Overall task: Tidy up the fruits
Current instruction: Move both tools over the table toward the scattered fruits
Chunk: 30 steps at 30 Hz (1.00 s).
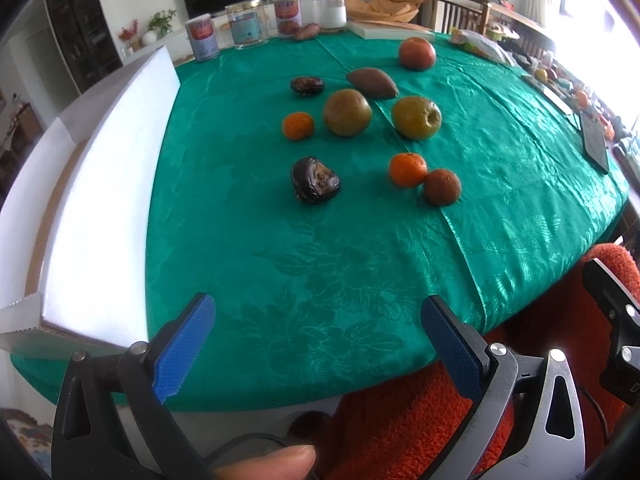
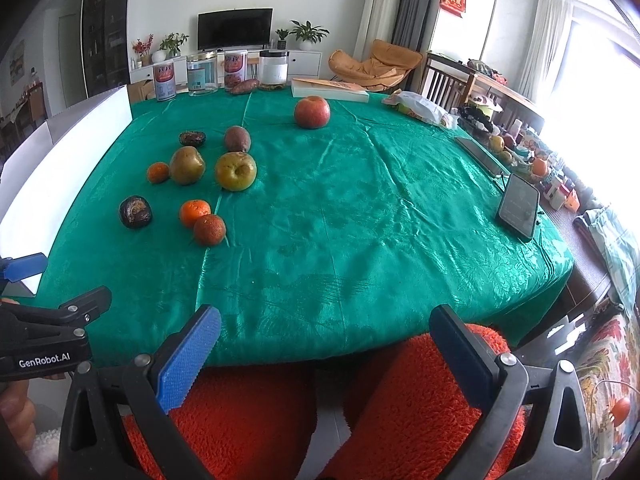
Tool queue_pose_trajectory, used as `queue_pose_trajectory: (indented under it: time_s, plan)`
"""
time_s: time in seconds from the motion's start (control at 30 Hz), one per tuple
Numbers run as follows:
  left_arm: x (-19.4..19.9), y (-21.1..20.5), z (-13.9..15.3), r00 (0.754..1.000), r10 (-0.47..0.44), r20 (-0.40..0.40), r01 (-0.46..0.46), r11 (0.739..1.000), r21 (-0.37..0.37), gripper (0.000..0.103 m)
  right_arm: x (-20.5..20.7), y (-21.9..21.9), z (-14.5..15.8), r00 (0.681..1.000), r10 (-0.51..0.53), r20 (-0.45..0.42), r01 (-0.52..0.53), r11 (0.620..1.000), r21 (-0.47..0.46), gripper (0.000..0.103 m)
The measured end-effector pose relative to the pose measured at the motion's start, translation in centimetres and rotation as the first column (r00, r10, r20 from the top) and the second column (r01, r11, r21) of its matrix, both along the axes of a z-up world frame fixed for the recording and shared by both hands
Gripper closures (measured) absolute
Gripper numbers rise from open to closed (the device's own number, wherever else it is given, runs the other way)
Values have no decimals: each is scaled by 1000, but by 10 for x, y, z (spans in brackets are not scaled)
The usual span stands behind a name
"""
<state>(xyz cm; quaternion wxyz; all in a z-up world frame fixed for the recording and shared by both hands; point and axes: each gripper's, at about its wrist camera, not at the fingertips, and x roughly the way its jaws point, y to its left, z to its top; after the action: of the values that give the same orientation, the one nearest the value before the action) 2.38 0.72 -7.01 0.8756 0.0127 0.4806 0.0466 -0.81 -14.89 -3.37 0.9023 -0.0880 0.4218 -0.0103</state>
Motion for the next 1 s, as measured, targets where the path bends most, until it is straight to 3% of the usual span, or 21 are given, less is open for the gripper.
queue_pose_trajectory:
  time_s: [0.23, 0.4, 0.7, 0.8, 1.0]
  plan:
    - [20, 8, -27, 998, 16, -67, -17, 1000, -11, 0, 5, 2, -4, 999, -12, -52, 10, 999, -31, 0]
    - [24, 10, -35, 996, 16, -85, -15, 1000, 6, 0, 9, 6, -6, 995, -17, -103, 9, 997, -74, 0]
    - [26, 15, -37, 997, 21, -75, -23, 999, -28, 0, 13, 11, -18, 984, 5, -179, -22, 996, -92, 0]
    - [25, 21, -39, 996, 38, -78, -44, 996, -78, 0, 12, 7, -21, 983, 13, -182, -19, 999, -32, 0]
    - [25, 26, -40, 997, 30, -65, -35, 996, -79, 0, 8, 9, -27, 979, 72, -190, -60, 996, 70, 0]
